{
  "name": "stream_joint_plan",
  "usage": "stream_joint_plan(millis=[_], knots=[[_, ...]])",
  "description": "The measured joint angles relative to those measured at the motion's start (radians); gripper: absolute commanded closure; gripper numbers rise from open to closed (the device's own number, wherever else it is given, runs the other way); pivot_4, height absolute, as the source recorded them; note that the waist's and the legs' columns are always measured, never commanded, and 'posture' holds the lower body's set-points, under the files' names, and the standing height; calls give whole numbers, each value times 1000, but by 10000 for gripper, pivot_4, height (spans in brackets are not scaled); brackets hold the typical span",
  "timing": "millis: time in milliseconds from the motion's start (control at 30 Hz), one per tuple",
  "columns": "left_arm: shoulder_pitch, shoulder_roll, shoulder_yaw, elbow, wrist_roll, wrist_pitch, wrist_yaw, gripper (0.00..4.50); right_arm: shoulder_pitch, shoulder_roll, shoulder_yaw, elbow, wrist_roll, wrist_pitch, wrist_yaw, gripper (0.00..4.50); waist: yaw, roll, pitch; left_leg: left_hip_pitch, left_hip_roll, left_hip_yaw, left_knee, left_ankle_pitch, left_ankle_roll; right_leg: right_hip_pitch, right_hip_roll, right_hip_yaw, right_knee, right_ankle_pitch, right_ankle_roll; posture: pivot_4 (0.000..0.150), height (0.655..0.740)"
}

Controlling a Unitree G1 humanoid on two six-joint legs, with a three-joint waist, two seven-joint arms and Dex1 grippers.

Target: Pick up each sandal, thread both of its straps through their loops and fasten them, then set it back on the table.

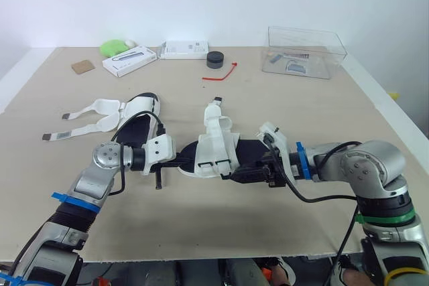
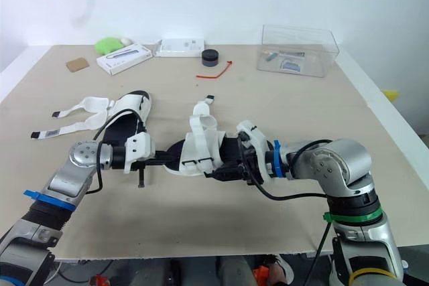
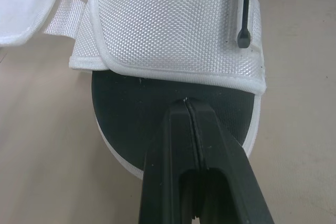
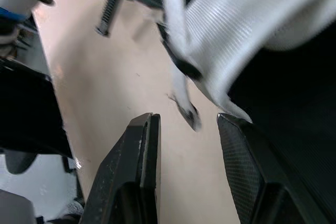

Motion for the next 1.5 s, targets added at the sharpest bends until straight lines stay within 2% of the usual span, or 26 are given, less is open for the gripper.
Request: stream_joint_plan(millis=[300,333,367,433,467,767,933,1167,1300,1367,1433,1500], knots=[[-2,-5,-3,3,1,1,-3,45000,-4,66,-7,-2,16,38,-51,25802,0,0,0,0,0,0,0,0,0,0,-1,0,0,0,0,1500,7400],[-2,-6,-3,3,1,1,-3,45000,-4,71,-7,-1,15,38,-55,30840,0,0,0,0,0,0,0,0,0,0,0,0,0,0,0,1500,7400],[-2,-6,-3,3,2,1,-3,45000,-4,76,-7,0,14,38,-62,33296,0,0,0,0,0,0,0,0,0,0,0,0,0,0,0,1500,7400],[-2,-6,-3,3,2,0,-3,45000,-4,84,-7,1,12,38,-74,42089,0,0,0,0,0,0,0,0,0,0,0,0,0,0,0,1500,7400],[-2,-6,-3,3,2,0,-3,45000,-4,87,-8,1,11,38,-78,44720,0,0,0,0,0,0,0,0,0,0,0,0,0,0,0,1500,7400],[0,-6,-2,-4,1,-3,0,45000,19,70,-31,-14,45,95,-84,44720,0,0,0,-1,0,0,0,0,0,0,-1,0,0,0,1,1500,7400],[7,-6,-1,-11,-1,-3,-2,45000,97,-68,-5,-72,156,114,-39,44720,1,0,0,-1,-2,0,-1,-2,0,0,-3,0,-1,-2,2,1500,7400],[5,-5,-1,-1,-1,-1,-5,45000,126,-142,23,-126,261,114,8,44720,0,0,0,0,-1,-1,0,-1,1,1,-2,0,-1,-5,7,1500,7400],[-1,-6,-2,4,-1,-2,-9,45000,126,-160,22,-134,313,113,47,30012,1,0,0,0,-1,-1,0,-1,1,1,-2,0,-1,-5,7,1500,7400],[-2,-6,-2,4,-1,-3,-12,45000,124,-210,33,-173,299,67,87,20236,1,0,0,0,-2,-1,0,-1,1,1,-2,0,-1,-5,7,1500,7400],[-2,-6,-2,5,-1,-3,-13,45000,124,-283,72,-220,228,-29,141,10131,1,0,0,0,-2,-1,0,-1,1,1,-2,-1,-1,-6,8,1500,7400],[-4,-7,-3,9,-1,-4,-16,45000,140,-376,142,-256,73,-248,240,409,1,0,0,0,-2,-1,0,-2,1,1,-2,-1,-1,-6,9,1500,7400]])
